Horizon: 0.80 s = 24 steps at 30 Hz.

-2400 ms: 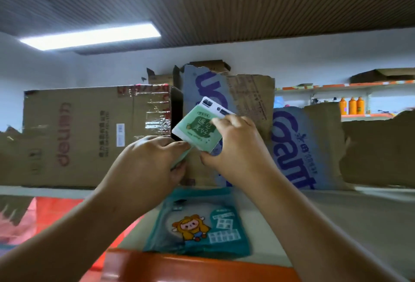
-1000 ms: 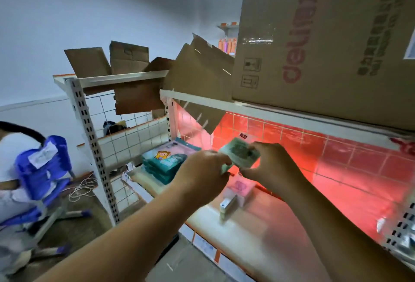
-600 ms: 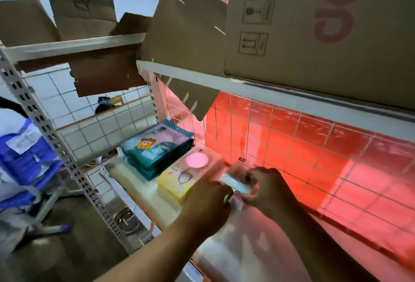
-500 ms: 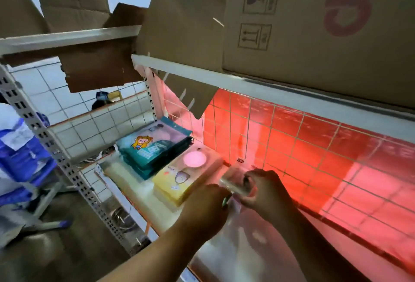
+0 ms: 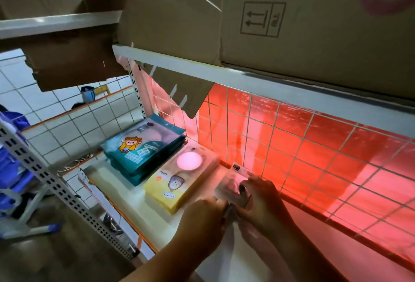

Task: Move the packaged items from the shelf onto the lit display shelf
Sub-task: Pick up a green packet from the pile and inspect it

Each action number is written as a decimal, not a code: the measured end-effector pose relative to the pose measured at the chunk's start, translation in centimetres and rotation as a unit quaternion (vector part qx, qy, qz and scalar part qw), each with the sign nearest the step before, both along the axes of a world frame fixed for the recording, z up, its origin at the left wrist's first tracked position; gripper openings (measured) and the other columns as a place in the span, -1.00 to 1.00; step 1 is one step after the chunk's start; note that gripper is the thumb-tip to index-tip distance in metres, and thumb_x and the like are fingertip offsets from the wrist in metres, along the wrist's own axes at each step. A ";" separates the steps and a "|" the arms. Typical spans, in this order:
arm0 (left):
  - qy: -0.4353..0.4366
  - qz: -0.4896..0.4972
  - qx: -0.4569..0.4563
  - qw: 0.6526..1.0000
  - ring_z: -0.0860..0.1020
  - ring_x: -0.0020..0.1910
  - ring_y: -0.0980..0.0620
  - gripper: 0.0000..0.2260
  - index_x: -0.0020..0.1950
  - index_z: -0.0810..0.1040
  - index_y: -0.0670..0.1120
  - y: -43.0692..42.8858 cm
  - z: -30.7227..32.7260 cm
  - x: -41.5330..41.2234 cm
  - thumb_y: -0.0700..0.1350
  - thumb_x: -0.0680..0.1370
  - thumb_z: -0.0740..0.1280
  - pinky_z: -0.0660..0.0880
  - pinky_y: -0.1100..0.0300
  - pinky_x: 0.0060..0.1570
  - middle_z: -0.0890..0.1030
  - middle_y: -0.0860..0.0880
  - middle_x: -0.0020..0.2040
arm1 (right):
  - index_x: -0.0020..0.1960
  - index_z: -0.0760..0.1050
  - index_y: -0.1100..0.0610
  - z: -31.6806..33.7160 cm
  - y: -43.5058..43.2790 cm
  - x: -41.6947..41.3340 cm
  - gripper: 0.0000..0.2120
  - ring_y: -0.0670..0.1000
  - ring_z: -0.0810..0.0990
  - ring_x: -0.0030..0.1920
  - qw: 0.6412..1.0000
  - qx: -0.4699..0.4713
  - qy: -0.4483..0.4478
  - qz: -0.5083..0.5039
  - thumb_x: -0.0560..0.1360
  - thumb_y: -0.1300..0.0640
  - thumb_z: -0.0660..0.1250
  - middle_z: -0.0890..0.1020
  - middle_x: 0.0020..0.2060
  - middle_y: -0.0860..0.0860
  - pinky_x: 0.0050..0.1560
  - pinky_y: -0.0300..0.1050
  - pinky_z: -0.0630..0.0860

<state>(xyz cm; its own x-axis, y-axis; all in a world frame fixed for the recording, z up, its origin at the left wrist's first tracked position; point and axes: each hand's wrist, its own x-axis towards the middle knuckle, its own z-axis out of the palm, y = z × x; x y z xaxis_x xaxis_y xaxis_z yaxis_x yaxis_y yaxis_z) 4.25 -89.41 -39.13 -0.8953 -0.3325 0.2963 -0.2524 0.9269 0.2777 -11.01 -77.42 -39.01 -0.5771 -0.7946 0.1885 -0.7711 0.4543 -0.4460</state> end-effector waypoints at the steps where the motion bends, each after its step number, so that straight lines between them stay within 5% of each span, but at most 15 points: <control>1: -0.004 0.001 -0.005 1.000 0.49 -0.29 0.14 -0.55 0.01 0.56 0.03 -0.1 -0.1 0.0 0.32 0.66 0.06 0.34 0.28 -0.34 0.59 0.09 -0.16 | 0.10 0.56 -0.04 0.1 0.1 0.1 -0.39 0.04 0.43 0.05 1.000 -0.007 -0.004 0.000 0.25 -0.43 0.26 0.52 0.09 -0.10 -0.04 -0.09 0.32; 9: 0.001 -0.011 0.018 1.000 0.59 -0.17 0.01 -0.66 0.24 0.52 0.08 -0.2 -0.6 0.1 0.19 0.63 0.10 0.37 0.23 -0.26 0.63 0.05 -0.01 | 0.20 0.56 -0.02 -0.1 0.4 0.4 -0.35 0.03 0.45 0.16 0.999 -0.021 -0.026 -0.012 0.26 -0.39 0.25 0.52 0.21 -0.07 0.04 -0.19 0.30; 12: 0.003 -0.020 0.045 0.999 0.60 -0.16 -0.08 -0.52 0.40 0.44 0.11 -0.1 -1.2 0.1 0.12 0.54 0.00 0.40 0.17 -0.25 0.63 -0.02 -0.04 | 0.22 0.56 0.00 -0.1 0.6 0.3 -0.32 0.05 0.48 0.23 0.999 -0.025 -0.040 -0.018 0.25 -0.38 0.25 0.51 0.27 -0.06 0.10 -0.20 0.32; 18: -0.019 -0.036 0.038 0.998 0.62 -0.22 -0.02 -0.50 0.49 0.40 0.08 0.1 -1.6 0.1 0.08 0.55 0.31 0.35 0.34 -0.23 0.65 -0.01 -0.09 | 0.13 0.55 -0.07 0.1 0.5 0.2 -0.48 -0.02 0.49 0.14 0.997 -0.051 -0.060 -0.001 0.27 -0.30 0.33 0.50 0.15 -0.15 0.04 -0.22 0.37; 24: -0.016 -0.019 0.026 0.999 0.62 -0.22 -0.04 -0.50 0.53 0.29 0.09 0.1 -2.2 0.1 0.18 0.60 0.11 0.60 0.11 -0.18 0.63 -0.01 -0.04 | 0.23 0.55 -0.08 -0.6 0.7 0.0 -0.42 -0.04 0.46 0.22 0.997 -0.051 -0.057 0.002 0.30 -0.34 0.36 0.50 0.23 -0.14 0.18 -0.22 0.38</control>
<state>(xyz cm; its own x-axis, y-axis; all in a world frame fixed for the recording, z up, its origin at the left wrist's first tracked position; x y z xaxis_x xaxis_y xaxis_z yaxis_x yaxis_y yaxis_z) 4.32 -89.28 -41.35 -0.9163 -0.3122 0.2510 -0.2266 0.9207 0.3178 -11.02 -76.76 -39.57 -0.5969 -0.7765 0.2021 -0.7141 0.3993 -0.5750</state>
